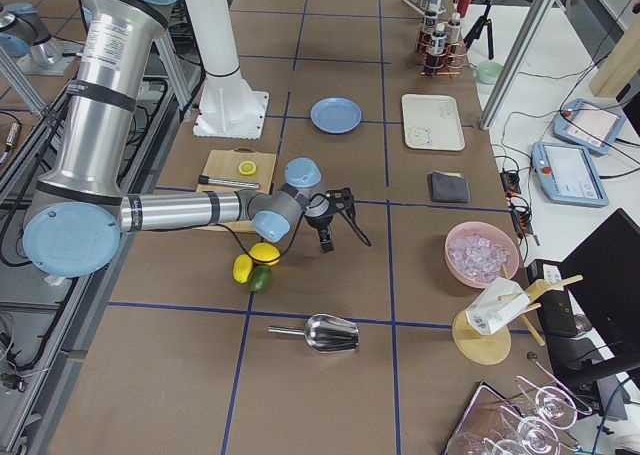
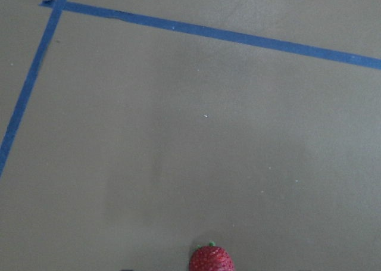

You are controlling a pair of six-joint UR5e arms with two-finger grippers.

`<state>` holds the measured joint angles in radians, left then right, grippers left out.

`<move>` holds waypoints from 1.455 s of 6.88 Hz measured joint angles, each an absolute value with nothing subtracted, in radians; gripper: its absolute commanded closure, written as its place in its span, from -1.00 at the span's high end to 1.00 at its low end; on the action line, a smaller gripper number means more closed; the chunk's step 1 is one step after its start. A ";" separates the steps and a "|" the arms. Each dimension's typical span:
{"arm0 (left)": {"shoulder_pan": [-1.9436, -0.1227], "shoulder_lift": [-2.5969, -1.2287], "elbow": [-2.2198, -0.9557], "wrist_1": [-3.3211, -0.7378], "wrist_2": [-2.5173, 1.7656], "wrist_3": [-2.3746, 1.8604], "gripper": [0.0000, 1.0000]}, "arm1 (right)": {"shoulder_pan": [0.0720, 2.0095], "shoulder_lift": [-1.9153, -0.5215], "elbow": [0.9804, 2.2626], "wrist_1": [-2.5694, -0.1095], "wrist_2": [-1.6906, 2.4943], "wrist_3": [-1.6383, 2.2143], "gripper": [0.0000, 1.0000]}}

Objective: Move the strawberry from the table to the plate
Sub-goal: 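Lower the right gripper onto the red strawberry and grasp it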

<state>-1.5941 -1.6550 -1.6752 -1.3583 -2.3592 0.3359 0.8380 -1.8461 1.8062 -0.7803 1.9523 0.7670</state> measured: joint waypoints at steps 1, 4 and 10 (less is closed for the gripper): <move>-1.594 -1.656 -1.677 -1.358 -2.359 0.336 1.00 | 0.817 -1.838 1.778 -0.760 1.934 0.770 0.23; -1.594 -1.655 -1.678 -1.358 -2.359 0.336 1.00 | 0.800 -1.813 1.746 -0.741 1.921 0.769 -0.88; -1.595 -1.655 -1.680 -1.359 -2.359 0.336 1.00 | 0.798 -1.745 1.909 -0.921 1.927 0.791 -1.00</move>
